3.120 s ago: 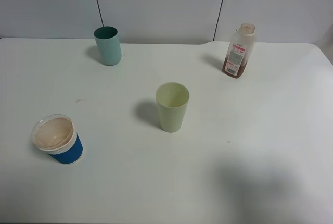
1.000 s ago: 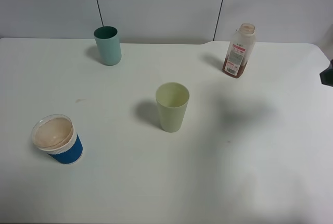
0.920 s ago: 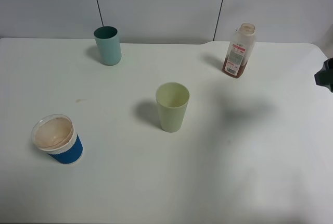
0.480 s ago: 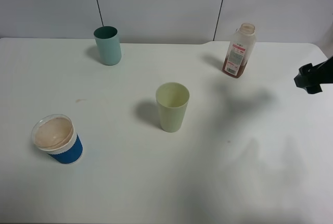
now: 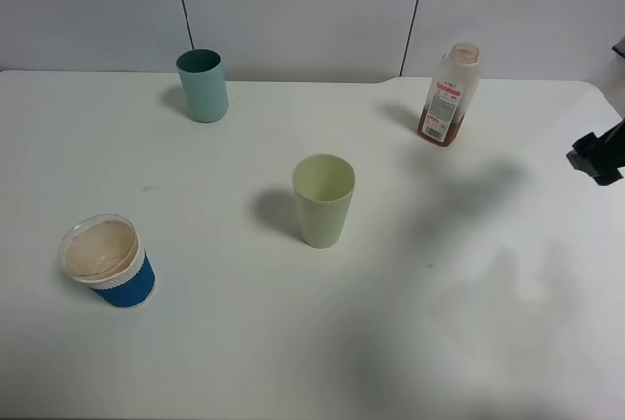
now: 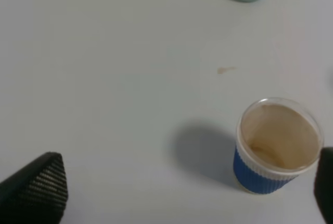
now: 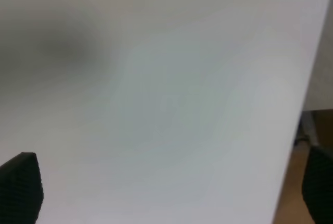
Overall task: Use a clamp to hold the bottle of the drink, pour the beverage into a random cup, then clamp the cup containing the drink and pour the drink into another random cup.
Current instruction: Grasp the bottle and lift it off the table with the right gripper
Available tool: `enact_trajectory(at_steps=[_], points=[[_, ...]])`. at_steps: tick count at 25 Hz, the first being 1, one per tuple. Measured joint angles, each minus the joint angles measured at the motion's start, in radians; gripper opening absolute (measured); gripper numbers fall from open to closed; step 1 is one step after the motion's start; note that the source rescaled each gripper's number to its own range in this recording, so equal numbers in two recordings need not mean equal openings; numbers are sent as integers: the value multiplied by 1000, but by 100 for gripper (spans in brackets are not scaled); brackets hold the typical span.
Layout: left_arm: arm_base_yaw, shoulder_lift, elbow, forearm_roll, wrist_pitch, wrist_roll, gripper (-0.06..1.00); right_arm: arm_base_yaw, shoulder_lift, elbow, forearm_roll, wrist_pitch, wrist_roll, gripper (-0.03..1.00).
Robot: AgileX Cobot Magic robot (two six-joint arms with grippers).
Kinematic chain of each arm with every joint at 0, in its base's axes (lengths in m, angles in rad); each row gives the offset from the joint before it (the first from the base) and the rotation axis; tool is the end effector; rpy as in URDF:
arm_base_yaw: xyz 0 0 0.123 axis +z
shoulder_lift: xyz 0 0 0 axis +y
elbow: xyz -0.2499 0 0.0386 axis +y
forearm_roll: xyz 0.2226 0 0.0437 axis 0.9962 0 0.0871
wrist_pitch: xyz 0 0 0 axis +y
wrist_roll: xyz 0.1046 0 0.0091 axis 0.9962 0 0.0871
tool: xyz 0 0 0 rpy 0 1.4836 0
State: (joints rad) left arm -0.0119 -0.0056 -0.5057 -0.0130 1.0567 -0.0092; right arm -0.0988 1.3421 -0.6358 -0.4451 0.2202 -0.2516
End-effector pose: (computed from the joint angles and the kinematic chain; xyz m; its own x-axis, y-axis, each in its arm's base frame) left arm 0.0168 -0.0014 0.2608 -0.4426 -0.0103 -0.8967 0.0152 0.9997 -0.0190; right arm 0.2479 -0.0345 0.1876 -0.6645 -0.5689 -0.4847 -0.3356 0.8066 -0.4866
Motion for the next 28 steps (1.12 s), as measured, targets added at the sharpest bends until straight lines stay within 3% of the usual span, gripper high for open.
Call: enact_trajectory(at_steps=[7, 13, 17, 24, 28], points=[[0, 0, 0, 0, 0, 0, 87, -117, 0, 0, -92, -66, -13, 100], [0, 0, 0, 0, 0, 0, 87, -226, 48, 0, -98, -250, -12, 100], [0, 0, 0, 0, 0, 0, 87, -248, 109, 0, -96, -358, -5, 100], [0, 0, 0, 0, 0, 0, 87, -250, 290, -1, -94, -708, 33, 100], [0, 0, 0, 0, 0, 0, 87, -250, 354, -2, -123, -753, 40, 100]])
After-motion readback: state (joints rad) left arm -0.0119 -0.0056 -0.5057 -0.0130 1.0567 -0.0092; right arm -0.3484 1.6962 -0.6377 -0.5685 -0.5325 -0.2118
